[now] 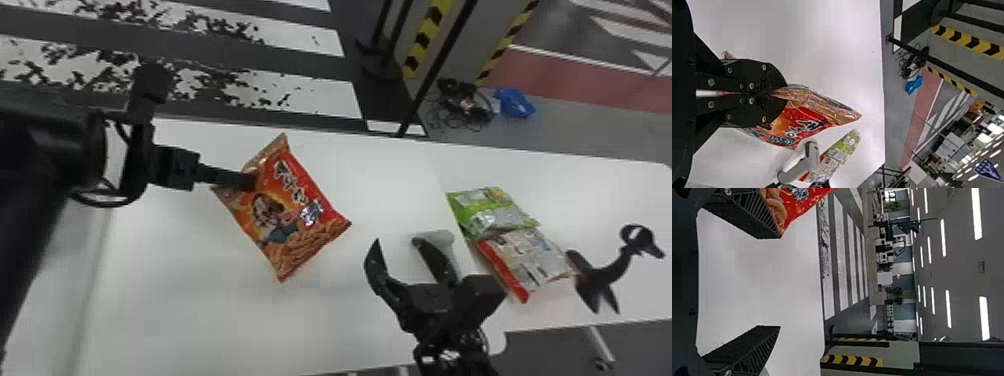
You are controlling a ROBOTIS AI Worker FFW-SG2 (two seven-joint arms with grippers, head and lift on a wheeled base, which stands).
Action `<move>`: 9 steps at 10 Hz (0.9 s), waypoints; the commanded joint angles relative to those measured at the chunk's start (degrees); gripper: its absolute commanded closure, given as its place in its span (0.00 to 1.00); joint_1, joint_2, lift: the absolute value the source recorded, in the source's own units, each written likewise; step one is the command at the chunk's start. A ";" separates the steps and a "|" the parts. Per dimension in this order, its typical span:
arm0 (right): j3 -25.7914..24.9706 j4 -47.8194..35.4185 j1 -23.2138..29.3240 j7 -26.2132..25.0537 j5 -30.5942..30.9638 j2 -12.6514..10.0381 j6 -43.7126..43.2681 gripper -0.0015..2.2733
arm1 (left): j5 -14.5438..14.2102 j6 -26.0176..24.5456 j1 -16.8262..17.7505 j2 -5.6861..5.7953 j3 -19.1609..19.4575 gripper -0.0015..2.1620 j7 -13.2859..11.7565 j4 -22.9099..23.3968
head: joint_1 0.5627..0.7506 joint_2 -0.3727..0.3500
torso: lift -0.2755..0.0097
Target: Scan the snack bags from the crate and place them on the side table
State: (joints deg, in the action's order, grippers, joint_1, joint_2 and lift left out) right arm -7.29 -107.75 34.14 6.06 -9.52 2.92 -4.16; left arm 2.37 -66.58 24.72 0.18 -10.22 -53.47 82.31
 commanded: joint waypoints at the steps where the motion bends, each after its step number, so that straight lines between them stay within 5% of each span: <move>1: 0.00 -0.01 0.31 0.00 -0.24 -0.02 -0.27 0.02 | 1.41 2.81 -1.08 -0.33 -3.41 0.00 0.03 -0.22 | 0.70 0.06 | 0.64; 6: -0.35 -0.01 0.93 0.09 -0.76 -0.02 -2.03 0.02 | 4.66 2.81 -3.01 -0.33 -4.11 0.01 2.14 2.59 | 0.70 0.03 | 0.64; 8: -0.97 -0.45 1.28 0.70 -1.47 -0.02 -2.20 0.02 | 7.21 6.33 -7.85 -0.33 -2.62 0.02 7.15 11.38 | 0.70 0.04 | 0.64; 9: -1.14 -0.97 1.28 0.79 -1.55 -0.02 -2.03 0.02 | 6.86 8.44 -10.92 -0.33 -0.60 0.02 7.24 16.74 | 0.70 0.06 | 0.64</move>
State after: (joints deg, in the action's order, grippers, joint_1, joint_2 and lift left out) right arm -8.30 -108.37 35.39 6.82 -11.00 2.91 -6.32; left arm 9.35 -59.59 15.77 0.17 -11.99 -46.19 95.71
